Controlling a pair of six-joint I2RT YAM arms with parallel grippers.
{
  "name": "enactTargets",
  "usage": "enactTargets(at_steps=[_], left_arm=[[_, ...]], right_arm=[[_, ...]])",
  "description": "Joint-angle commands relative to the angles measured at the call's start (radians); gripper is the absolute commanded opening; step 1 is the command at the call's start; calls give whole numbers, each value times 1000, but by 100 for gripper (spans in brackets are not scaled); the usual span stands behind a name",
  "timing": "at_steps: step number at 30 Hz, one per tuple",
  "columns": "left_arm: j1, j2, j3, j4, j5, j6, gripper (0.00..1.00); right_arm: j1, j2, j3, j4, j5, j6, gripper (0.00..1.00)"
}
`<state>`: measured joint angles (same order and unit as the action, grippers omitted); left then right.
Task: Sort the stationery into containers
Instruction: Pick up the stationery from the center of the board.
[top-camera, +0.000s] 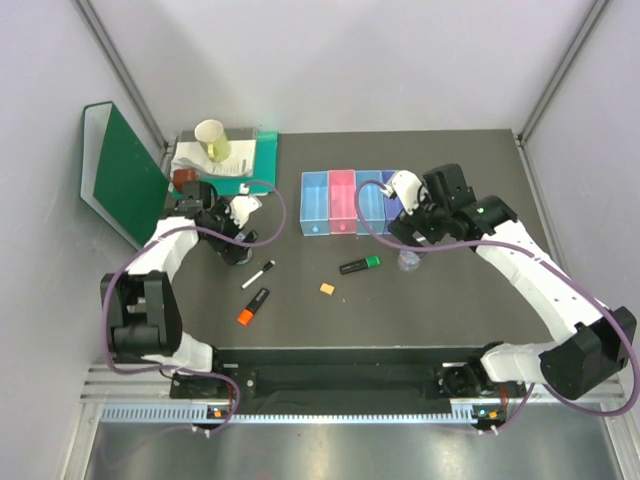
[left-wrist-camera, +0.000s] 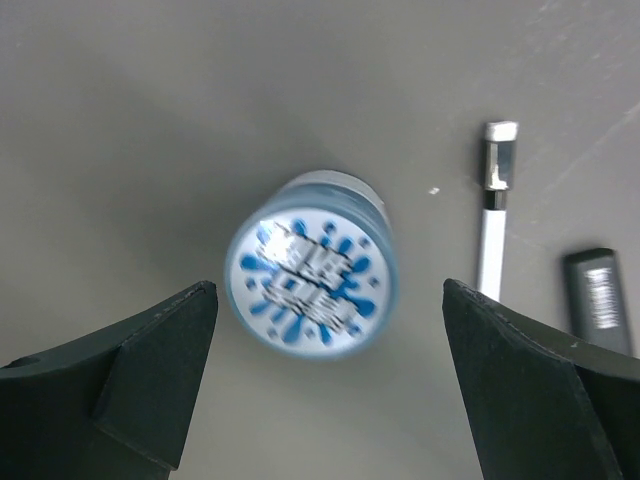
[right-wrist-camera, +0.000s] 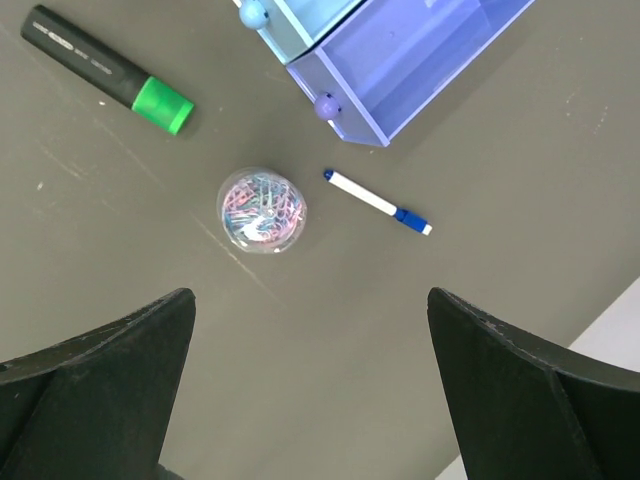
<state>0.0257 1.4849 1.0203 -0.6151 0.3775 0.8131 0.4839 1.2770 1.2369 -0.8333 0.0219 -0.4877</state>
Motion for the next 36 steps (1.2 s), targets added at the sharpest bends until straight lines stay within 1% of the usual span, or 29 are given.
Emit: enactTargets(at_steps=[1, 5, 7, 11, 12, 14, 15, 17, 18, 19, 21, 22, 24, 25, 28, 29, 30, 35, 36], left_arm=[[10, 81, 87, -21, 23, 83, 99], [16, 133, 115, -24, 31, 107, 99], [14, 159, 130, -37, 35, 123, 99], [14, 189, 152, -66, 47, 139, 93], [16, 192, 158, -75, 54, 143, 87], [16, 193, 161, -83, 58, 143, 77], [16, 192, 162, -92, 64, 143, 66], [16, 183, 170, -103, 70, 135, 61], [14, 175, 172, -115, 77, 136, 55], [16, 169, 173, -124, 80, 135, 52], [16, 160, 184, -138, 84, 130, 50], [16, 150, 188, -158, 89, 133, 45], [16, 137, 213, -178, 92, 129, 40], [16, 133, 224, -199, 95, 123, 34], [14, 117, 282, -248, 115, 107, 28], [14, 114, 320, -261, 123, 103, 24], [14, 106, 339, -271, 132, 101, 24], [3, 87, 467, -316, 213, 74, 18], [-4, 89, 486, -322, 224, 66, 15]], right_arm=[[-4, -15, -23, 14, 27, -44, 100], [-47, -2, -66, 22, -2, -74, 100], [-90, 10, -82, 33, -16, -112, 100], [-197, 53, -99, 46, -74, -195, 100], [-243, 74, -97, 52, -91, -234, 100], [-293, 96, -94, 74, -96, -284, 99], [-304, 122, -93, 83, -93, -343, 100], [-327, 154, -82, 86, -83, -391, 100], [-330, 185, -77, 79, -79, -444, 100], [-334, 199, -74, 79, -77, -465, 100], [-340, 241, -57, 79, -71, -536, 100], [-341, 255, -56, 86, -68, -563, 100], [-343, 287, -57, 124, -42, -627, 100], [-344, 301, -57, 137, -36, -650, 100], [-352, 344, -48, 175, -27, -725, 100], [-360, 355, -48, 181, -25, -742, 100], [-363, 373, -47, 206, -2, -767, 100], [-389, 413, -56, 263, 10, -839, 100], [-392, 416, -62, 285, 15, -867, 100]])
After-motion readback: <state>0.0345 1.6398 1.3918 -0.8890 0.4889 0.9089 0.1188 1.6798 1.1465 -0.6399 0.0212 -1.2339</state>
